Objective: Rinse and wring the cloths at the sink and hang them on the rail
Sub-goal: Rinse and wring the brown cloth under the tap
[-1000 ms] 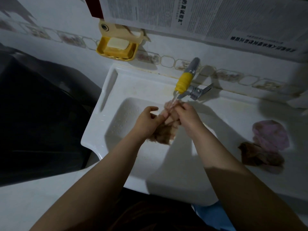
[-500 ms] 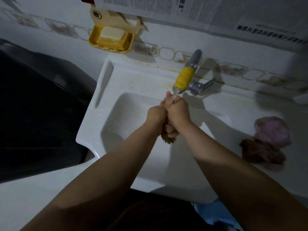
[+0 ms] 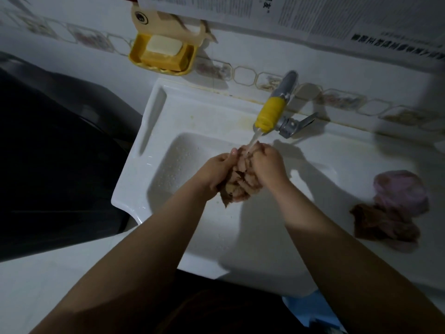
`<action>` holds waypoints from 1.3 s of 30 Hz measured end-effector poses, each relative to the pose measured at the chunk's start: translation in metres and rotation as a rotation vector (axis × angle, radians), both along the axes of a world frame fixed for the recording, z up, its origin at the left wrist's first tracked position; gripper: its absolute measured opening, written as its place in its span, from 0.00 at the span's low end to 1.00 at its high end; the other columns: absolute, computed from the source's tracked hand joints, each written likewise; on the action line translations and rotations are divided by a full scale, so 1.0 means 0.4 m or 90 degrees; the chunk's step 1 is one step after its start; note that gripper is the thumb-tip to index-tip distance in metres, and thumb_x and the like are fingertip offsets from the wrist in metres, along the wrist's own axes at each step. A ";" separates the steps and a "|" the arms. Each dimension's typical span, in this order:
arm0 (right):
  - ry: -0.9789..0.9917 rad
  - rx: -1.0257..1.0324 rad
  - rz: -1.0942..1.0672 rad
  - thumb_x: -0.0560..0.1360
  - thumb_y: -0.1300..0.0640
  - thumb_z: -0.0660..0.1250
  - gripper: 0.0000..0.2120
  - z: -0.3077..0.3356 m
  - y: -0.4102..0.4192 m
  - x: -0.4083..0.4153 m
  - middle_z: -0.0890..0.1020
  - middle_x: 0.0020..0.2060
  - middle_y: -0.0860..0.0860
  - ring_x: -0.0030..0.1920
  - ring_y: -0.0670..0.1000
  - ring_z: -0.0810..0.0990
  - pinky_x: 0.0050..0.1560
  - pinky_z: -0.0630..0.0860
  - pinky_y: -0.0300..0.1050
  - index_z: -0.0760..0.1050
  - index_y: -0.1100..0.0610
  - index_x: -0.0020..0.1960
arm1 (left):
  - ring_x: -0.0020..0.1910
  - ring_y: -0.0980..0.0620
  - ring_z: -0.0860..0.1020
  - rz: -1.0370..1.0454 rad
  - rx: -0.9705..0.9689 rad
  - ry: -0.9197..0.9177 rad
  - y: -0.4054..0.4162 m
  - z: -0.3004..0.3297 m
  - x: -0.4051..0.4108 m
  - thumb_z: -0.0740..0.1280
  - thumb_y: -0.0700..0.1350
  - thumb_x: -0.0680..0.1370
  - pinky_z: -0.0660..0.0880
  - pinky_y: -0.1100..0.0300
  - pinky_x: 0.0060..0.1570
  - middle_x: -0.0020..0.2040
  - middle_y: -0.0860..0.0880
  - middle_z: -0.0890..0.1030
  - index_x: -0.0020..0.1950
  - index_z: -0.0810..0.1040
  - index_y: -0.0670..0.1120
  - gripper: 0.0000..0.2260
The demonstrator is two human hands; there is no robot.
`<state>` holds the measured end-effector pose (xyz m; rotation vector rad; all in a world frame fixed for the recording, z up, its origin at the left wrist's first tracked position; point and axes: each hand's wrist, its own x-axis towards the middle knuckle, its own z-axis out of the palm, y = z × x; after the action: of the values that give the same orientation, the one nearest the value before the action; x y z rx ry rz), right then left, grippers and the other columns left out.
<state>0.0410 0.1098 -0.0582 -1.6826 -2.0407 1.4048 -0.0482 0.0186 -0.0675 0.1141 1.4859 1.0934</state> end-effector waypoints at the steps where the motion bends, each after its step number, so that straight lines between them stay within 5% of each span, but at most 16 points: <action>1: 0.009 -0.002 -0.001 0.82 0.49 0.53 0.20 -0.002 0.016 0.016 0.82 0.53 0.60 0.55 0.59 0.78 0.56 0.74 0.49 0.79 0.60 0.53 | 0.48 0.37 0.81 -0.017 -0.009 0.024 -0.014 -0.002 -0.012 0.62 0.54 0.80 0.79 0.47 0.50 0.50 0.34 0.81 0.55 0.76 0.36 0.21; 4: 0.101 0.024 -0.013 0.82 0.50 0.55 0.21 0.012 0.026 0.057 0.83 0.44 0.56 0.48 0.53 0.80 0.47 0.74 0.43 0.81 0.62 0.49 | 0.38 0.46 0.80 -0.032 -0.017 0.065 -0.050 -0.022 -0.045 0.64 0.52 0.79 0.78 0.56 0.35 0.39 0.43 0.81 0.46 0.76 0.43 0.12; 6: 0.153 0.035 -0.029 0.82 0.50 0.55 0.22 0.015 0.023 0.069 0.83 0.39 0.54 0.42 0.49 0.80 0.43 0.73 0.41 0.81 0.62 0.44 | 0.43 0.47 0.80 -0.046 -0.054 0.176 -0.061 -0.038 -0.052 0.65 0.52 0.79 0.79 0.56 0.41 0.39 0.48 0.82 0.44 0.79 0.46 0.11; 9: 0.190 0.010 -0.050 0.82 0.50 0.55 0.21 0.013 0.017 0.064 0.79 0.32 0.49 0.35 0.44 0.77 0.41 0.71 0.40 0.75 0.58 0.35 | 0.53 0.47 0.79 -0.126 -0.122 0.529 -0.068 -0.048 -0.046 0.60 0.56 0.79 0.75 0.49 0.56 0.45 0.49 0.84 0.47 0.82 0.49 0.15; 11: 0.212 -0.055 -0.097 0.82 0.49 0.53 0.20 0.013 0.015 0.053 0.74 0.30 0.47 0.33 0.45 0.73 0.42 0.69 0.41 0.68 0.53 0.33 | 0.53 0.48 0.78 -0.096 -0.069 0.644 -0.067 -0.038 -0.040 0.59 0.56 0.79 0.74 0.49 0.55 0.46 0.50 0.83 0.46 0.81 0.49 0.15; 14: 0.228 -0.174 -0.148 0.75 0.33 0.55 0.20 0.015 0.020 0.039 0.75 0.37 0.45 0.43 0.48 0.76 0.52 0.73 0.47 0.70 0.48 0.39 | 0.44 0.52 0.79 0.002 0.038 0.482 -0.058 -0.018 -0.037 0.64 0.53 0.79 0.76 0.55 0.46 0.42 0.51 0.80 0.43 0.74 0.48 0.10; 16: 0.214 -0.247 -0.139 0.65 0.25 0.59 0.29 0.011 0.023 0.041 0.82 0.50 0.49 0.54 0.54 0.80 0.60 0.75 0.56 0.75 0.47 0.51 | 0.42 0.53 0.78 0.020 0.098 0.438 -0.050 -0.011 -0.037 0.65 0.49 0.79 0.77 0.52 0.43 0.43 0.49 0.79 0.44 0.70 0.48 0.08; 19: 0.255 -0.306 -0.070 0.78 0.43 0.61 0.18 0.051 0.016 0.042 0.84 0.49 0.60 0.48 0.59 0.84 0.50 0.80 0.57 0.75 0.57 0.55 | 0.41 0.61 0.79 -0.110 0.147 0.383 -0.030 -0.005 -0.044 0.64 0.44 0.80 0.78 0.62 0.42 0.56 0.49 0.75 0.63 0.67 0.48 0.13; 21: 0.281 -0.331 0.017 0.78 0.56 0.64 0.07 0.051 0.018 0.043 0.85 0.42 0.56 0.40 0.53 0.85 0.37 0.81 0.46 0.75 0.59 0.52 | 0.60 0.56 0.76 -0.257 0.138 0.351 -0.017 -0.020 -0.052 0.61 0.53 0.81 0.73 0.60 0.60 0.68 0.53 0.68 0.72 0.65 0.53 0.20; 23: 0.306 -0.354 0.063 0.76 0.63 0.66 0.06 0.060 0.027 0.046 0.83 0.45 0.54 0.39 0.47 0.83 0.34 0.79 0.39 0.75 0.59 0.53 | 0.66 0.56 0.72 -0.280 0.144 0.320 -0.016 -0.016 -0.056 0.59 0.57 0.80 0.67 0.57 0.67 0.68 0.52 0.73 0.66 0.75 0.51 0.19; 25: 0.258 -0.332 0.103 0.77 0.65 0.64 0.11 0.057 0.046 0.048 0.81 0.53 0.54 0.51 0.50 0.82 0.48 0.80 0.42 0.75 0.60 0.59 | 0.52 0.59 0.78 -0.182 0.170 0.305 -0.019 -0.008 -0.059 0.61 0.50 0.81 0.72 0.61 0.57 0.51 0.49 0.82 0.53 0.81 0.40 0.15; 27: 0.142 -0.192 0.145 0.78 0.60 0.64 0.10 0.041 0.063 0.049 0.83 0.52 0.56 0.53 0.53 0.82 0.58 0.78 0.49 0.77 0.60 0.58 | 0.39 0.58 0.77 -0.075 0.193 0.310 -0.025 0.007 -0.058 0.62 0.45 0.81 0.72 0.63 0.45 0.38 0.48 0.79 0.45 0.78 0.35 0.14; 31: 0.155 -0.116 -0.005 0.75 0.52 0.69 0.08 0.017 0.055 0.039 0.84 0.40 0.54 0.42 0.51 0.83 0.51 0.80 0.53 0.80 0.57 0.43 | 0.37 0.49 0.75 0.049 0.131 0.303 -0.012 0.009 -0.022 0.61 0.46 0.82 0.74 0.53 0.38 0.38 0.42 0.78 0.47 0.78 0.36 0.14; 34: 0.203 -0.105 -0.078 0.76 0.49 0.67 0.16 0.014 -0.016 0.004 0.81 0.33 0.55 0.30 0.48 0.79 0.32 0.77 0.45 0.79 0.63 0.43 | 0.38 0.44 0.79 0.184 0.050 0.143 0.028 0.017 0.014 0.60 0.48 0.82 0.78 0.49 0.38 0.40 0.40 0.80 0.50 0.77 0.39 0.13; 36: 0.163 -0.042 -0.015 0.74 0.41 0.64 0.21 0.011 -0.066 -0.027 0.81 0.32 0.56 0.33 0.55 0.81 0.36 0.77 0.48 0.76 0.58 0.35 | 0.32 0.46 0.77 0.256 0.007 0.046 0.056 0.024 0.027 0.60 0.48 0.82 0.76 0.60 0.30 0.36 0.41 0.77 0.46 0.76 0.39 0.13; 39: 0.071 0.021 -0.024 0.77 0.40 0.59 0.24 0.011 -0.044 -0.063 0.83 0.40 0.62 0.45 0.61 0.82 0.48 0.77 0.53 0.77 0.59 0.38 | 0.33 0.51 0.75 0.177 -0.035 0.090 0.085 0.024 0.050 0.57 0.52 0.82 0.74 0.63 0.34 0.38 0.45 0.77 0.41 0.73 0.45 0.15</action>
<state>0.0160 0.0920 -0.0538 -1.5834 -1.9524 1.4110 -0.0282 0.0524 -0.0579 -0.0570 1.6926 1.2861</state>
